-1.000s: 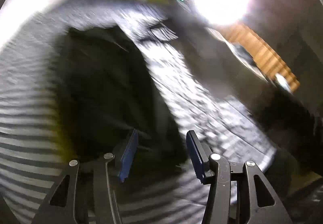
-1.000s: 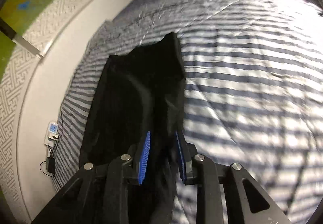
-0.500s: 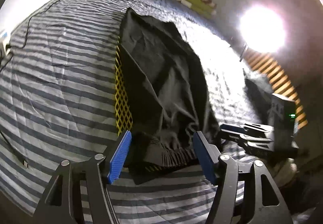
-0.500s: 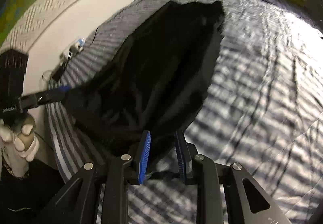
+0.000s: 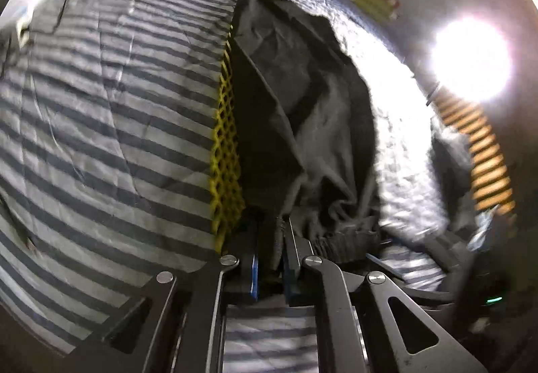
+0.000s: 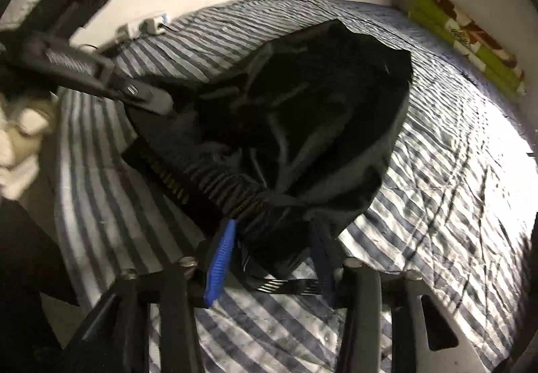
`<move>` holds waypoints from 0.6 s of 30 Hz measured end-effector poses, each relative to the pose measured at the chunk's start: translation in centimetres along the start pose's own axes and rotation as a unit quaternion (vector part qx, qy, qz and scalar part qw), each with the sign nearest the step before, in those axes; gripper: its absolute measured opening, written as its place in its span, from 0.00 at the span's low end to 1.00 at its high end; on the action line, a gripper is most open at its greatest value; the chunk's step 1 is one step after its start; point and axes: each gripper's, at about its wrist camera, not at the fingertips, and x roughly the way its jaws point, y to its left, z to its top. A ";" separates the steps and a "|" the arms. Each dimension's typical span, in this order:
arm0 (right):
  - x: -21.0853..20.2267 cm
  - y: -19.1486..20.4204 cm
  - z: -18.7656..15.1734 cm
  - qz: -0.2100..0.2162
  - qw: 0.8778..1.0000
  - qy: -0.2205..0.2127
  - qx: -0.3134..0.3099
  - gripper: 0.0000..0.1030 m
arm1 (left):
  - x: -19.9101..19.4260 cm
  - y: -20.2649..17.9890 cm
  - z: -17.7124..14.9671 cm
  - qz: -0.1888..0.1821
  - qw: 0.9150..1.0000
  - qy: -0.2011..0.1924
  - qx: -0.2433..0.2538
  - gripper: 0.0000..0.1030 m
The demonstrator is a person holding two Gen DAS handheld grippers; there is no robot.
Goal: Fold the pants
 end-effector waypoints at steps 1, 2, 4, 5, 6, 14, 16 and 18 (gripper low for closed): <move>0.0 -0.3 0.0 -0.007 1.000 0.005 0.001 0.17 | -0.7 0.0 -0.2 -0.033 0.999 -0.007 -0.014 0.09; -0.4 -0.5 0.0 -0.010 1.000 0.003 0.002 0.17 | -1.4 -0.1 -0.8 -0.049 0.998 -0.020 -0.023 0.09; -1.0 -0.9 -0.2 -0.003 1.000 -0.001 0.001 0.17 | -1.3 -0.1 -1.9 0.004 0.999 -0.028 -0.015 0.14; -1.0 -0.9 -0.3 0.000 1.000 0.007 -0.001 0.17 | -0.4 0.3 -2.4 0.035 0.999 -0.013 -0.009 0.19; -0.8 -0.8 -0.3 -0.001 1.000 0.012 -0.004 0.17 | 0.6 1.1 -2.7 0.055 0.998 0.007 -0.023 0.32; -1.7 -2.7 -0.9 0.065 0.997 0.024 0.030 0.27 | -2.4 -1.6 -0.7 0.113 0.991 -0.051 0.050 0.54; -3.0 -4.2 -0.6 0.079 0.995 0.004 0.060 0.27 | -2.6 -3.3 0.9 0.127 0.986 -0.061 0.089 0.54; -3.9 -6.8 0.5 0.084 0.991 -0.018 0.101 0.27 | -2.3 -4.1 3.0 0.104 0.983 -0.043 0.146 0.54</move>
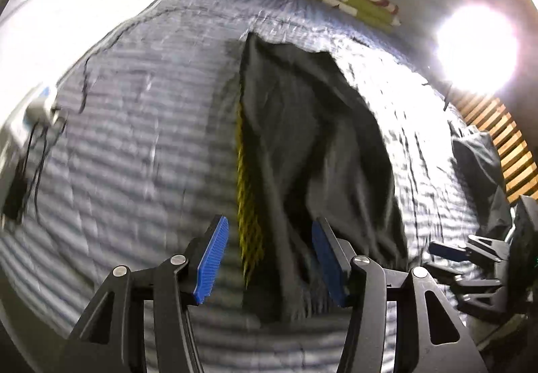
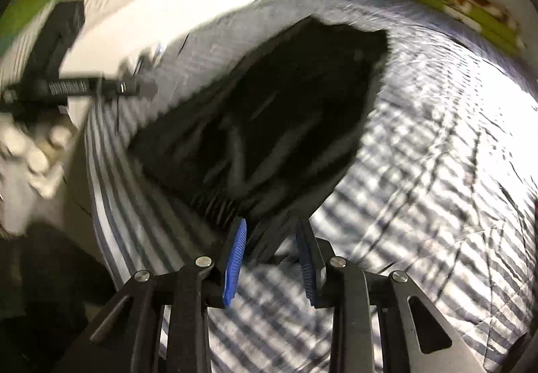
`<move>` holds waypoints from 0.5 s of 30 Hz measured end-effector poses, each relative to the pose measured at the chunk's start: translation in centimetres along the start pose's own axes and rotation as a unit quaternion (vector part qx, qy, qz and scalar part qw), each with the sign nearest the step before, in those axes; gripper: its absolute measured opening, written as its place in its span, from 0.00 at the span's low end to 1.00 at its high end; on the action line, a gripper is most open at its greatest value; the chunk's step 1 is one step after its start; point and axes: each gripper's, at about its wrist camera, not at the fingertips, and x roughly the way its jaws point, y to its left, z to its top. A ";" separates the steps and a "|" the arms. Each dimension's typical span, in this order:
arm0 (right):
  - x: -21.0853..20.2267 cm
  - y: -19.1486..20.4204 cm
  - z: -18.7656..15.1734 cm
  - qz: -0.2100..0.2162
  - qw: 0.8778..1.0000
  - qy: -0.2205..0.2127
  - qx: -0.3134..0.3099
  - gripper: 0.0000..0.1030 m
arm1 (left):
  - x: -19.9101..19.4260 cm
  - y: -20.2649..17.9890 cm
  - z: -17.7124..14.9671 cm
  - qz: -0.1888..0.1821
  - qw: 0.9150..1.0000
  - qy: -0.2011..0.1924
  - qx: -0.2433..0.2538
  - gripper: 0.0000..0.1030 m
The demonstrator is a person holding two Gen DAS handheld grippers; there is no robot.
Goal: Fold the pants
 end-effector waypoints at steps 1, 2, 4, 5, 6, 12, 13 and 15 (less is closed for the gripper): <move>-0.3 -0.8 0.6 -0.003 1.000 -0.009 0.014 0.27 | 0.8 0.0 1.3 -0.007 1.000 0.004 0.000 0.54; -0.5 -2.2 1.8 -0.012 0.999 -0.023 0.035 0.30 | 1.6 0.2 2.7 -0.014 1.000 0.010 -0.006 0.54; -0.5 -3.8 3.0 -0.020 0.997 -0.041 0.056 0.36 | 3.4 0.4 4.8 -0.022 0.999 0.020 -0.013 0.59; -0.3 -4.8 3.8 -0.021 0.996 -0.047 0.068 0.37 | 4.5 0.4 6.0 -0.021 0.999 0.023 -0.016 0.64; 0.3 -6.0 4.6 -0.018 0.995 -0.050 0.086 0.37 | 5.4 0.6 6.8 -0.021 0.999 0.026 -0.020 0.69; 5.4 -11.7 8.6 0.021 0.980 -0.038 0.195 0.37 | 11.9 2.5 9.6 0.008 0.998 0.060 -0.026 0.70; 5.9 -12.1 8.8 0.022 0.979 -0.034 0.200 0.37 | 12.5 3.0 9.7 0.006 0.997 0.065 -0.030 0.70; 7.4 -12.6 9.3 0.027 0.978 -0.019 0.205 0.37 | 13.7 4.1 9.8 -0.002 0.996 0.074 -0.040 0.70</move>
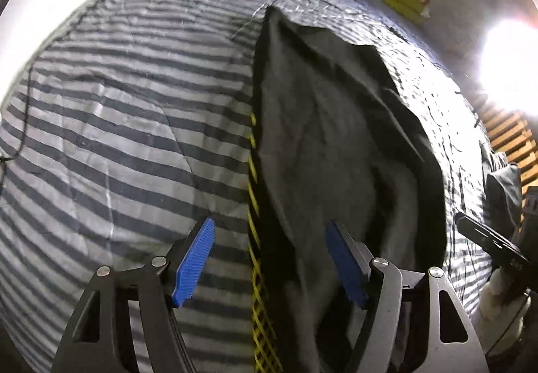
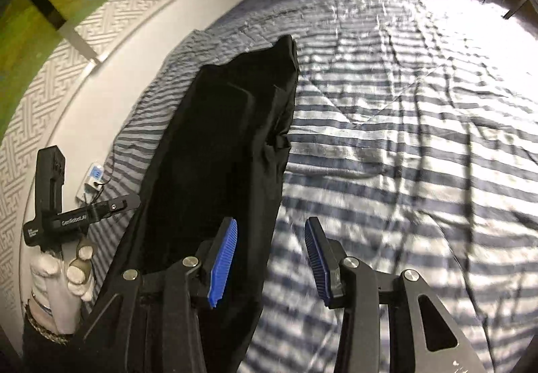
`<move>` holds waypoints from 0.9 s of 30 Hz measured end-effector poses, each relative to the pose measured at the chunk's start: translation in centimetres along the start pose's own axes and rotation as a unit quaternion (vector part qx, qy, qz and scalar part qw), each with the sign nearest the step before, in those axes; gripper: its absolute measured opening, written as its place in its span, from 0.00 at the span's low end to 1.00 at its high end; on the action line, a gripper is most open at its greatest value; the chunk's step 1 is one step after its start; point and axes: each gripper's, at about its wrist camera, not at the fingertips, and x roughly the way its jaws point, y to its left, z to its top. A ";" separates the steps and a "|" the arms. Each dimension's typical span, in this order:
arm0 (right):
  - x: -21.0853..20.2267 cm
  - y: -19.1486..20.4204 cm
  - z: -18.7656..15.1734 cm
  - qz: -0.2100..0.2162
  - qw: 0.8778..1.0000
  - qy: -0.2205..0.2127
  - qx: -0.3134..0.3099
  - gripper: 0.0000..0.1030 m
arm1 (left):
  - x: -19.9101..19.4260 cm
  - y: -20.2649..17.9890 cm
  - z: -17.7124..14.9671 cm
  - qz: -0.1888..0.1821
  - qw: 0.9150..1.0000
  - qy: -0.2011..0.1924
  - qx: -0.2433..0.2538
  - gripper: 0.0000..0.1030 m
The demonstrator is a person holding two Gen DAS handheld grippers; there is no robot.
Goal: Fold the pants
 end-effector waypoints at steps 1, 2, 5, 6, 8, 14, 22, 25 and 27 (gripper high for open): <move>0.6 0.2 -0.2 0.002 1.000 0.007 0.000 0.37 | 0.6 0.5 0.3 -0.004 1.000 0.005 -0.007 0.70; 1.2 0.2 0.1 0.003 1.000 0.016 -0.001 0.37 | 1.0 0.9 0.5 -0.009 1.000 0.008 -0.011 0.70; 2.7 0.3 0.5 0.017 0.999 0.033 -0.003 0.37 | 1.8 1.4 0.9 -0.024 1.000 0.011 -0.015 0.69; 3.2 0.4 0.5 0.015 0.999 0.040 -0.008 0.37 | 2.0 1.3 1.0 -0.023 1.000 0.010 -0.010 0.69; 4.1 0.2 0.6 0.009 0.999 0.051 -0.013 0.37 | 2.2 1.0 1.1 -0.016 1.000 0.005 0.003 0.65; 4.2 -0.7 0.8 0.048 0.997 0.057 -0.006 0.37 | 2.8 0.3 0.9 -0.024 0.999 0.011 0.030 0.28; 5.1 -0.9 0.2 0.111 0.992 0.066 0.016 0.04 | 2.1 0.4 0.9 -0.058 0.998 -0.002 0.020 0.03; 3.6 -1.1 0.3 0.138 0.989 0.041 0.027 0.03 | 0.5 0.9 0.7 -0.099 0.995 -0.021 -0.010 0.03; 1.8 -1.0 0.4 0.157 0.987 0.019 0.032 0.03 | -1.3 0.7 0.8 -0.132 0.990 -0.040 -0.024 0.03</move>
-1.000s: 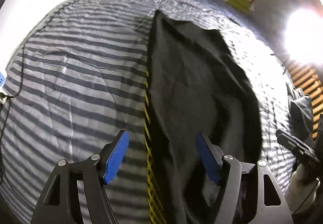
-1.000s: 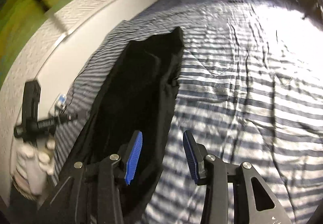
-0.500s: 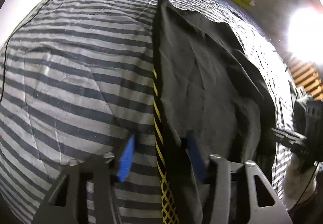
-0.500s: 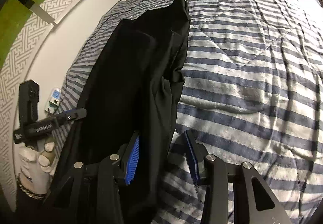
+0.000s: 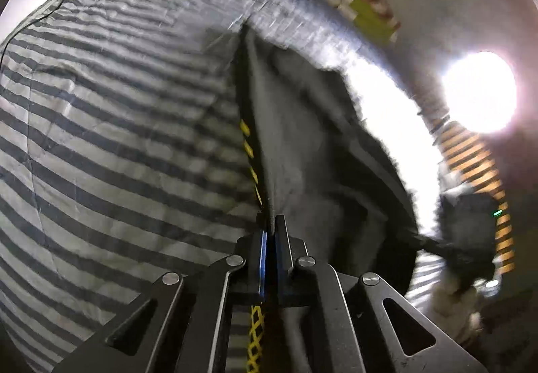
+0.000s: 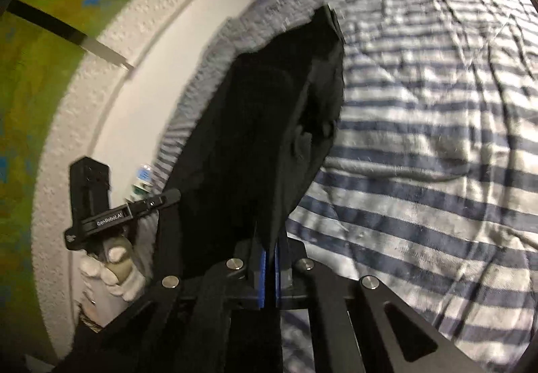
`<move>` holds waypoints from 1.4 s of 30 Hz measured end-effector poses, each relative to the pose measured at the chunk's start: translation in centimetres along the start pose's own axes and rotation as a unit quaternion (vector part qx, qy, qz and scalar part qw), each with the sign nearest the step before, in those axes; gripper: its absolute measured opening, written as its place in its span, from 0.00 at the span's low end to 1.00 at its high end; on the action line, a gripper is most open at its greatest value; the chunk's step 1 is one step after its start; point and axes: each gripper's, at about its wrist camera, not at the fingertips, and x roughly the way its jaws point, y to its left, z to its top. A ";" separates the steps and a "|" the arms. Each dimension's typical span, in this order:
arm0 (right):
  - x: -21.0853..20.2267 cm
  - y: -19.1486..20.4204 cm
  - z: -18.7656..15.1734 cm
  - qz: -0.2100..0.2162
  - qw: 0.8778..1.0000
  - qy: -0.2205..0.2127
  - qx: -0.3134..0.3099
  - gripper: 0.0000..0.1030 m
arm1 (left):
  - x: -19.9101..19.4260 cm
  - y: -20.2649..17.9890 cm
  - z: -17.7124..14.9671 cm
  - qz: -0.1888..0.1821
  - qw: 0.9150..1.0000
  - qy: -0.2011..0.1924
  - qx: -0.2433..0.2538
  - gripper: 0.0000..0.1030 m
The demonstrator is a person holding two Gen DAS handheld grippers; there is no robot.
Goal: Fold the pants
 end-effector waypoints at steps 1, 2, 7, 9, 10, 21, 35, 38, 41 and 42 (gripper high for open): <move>-0.7 0.3 0.0 0.005 1.000 -0.008 0.000 0.03 | -1.1 -0.7 0.1 -0.007 1.000 -0.014 0.002 0.03; -1.5 0.8 0.0 0.009 1.000 -0.017 -0.001 0.02 | -2.4 -1.6 0.1 -0.012 0.999 -0.028 0.009 0.03; -7.6 4.7 -0.3 0.038 0.996 -0.083 -0.022 0.02 | -9.5 -6.2 -0.4 -0.043 0.994 -0.096 0.039 0.03; -10.8 6.8 -0.8 0.042 0.992 -0.112 -0.039 0.02 | -13.3 -8.5 -0.9 -0.051 0.989 -0.123 0.060 0.03; -12.2 7.9 -1.1 0.044 0.990 -0.125 -0.048 0.02 | -14.9 -9.8 -1.2 -0.053 0.987 -0.135 0.073 0.03; -25.9 18.2 -8.8 0.052 0.966 -0.206 -0.151 0.02 | -29.8 -18.6 -9.5 -0.071 0.961 -0.217 0.159 0.03; -8.2 6.8 -1.6 -0.035 0.996 -0.083 -0.012 0.02 | -10.1 -6.6 0.0 0.027 0.997 -0.053 0.058 0.03; -2.9 3.6 1.5 -0.063 0.996 -0.060 0.014 0.02 | -3.9 -2.9 2.9 0.050 0.998 -0.018 0.036 0.03; 1.0 1.5 3.5 -0.080 0.996 -0.034 0.025 0.02 | 0.5 -0.5 4.5 0.062 0.998 0.009 0.022 0.03; 1.8 0.9 3.9 -0.086 0.996 -0.021 0.029 0.03 | 1.6 0.0 4.6 0.066 0.998 0.017 0.019 0.03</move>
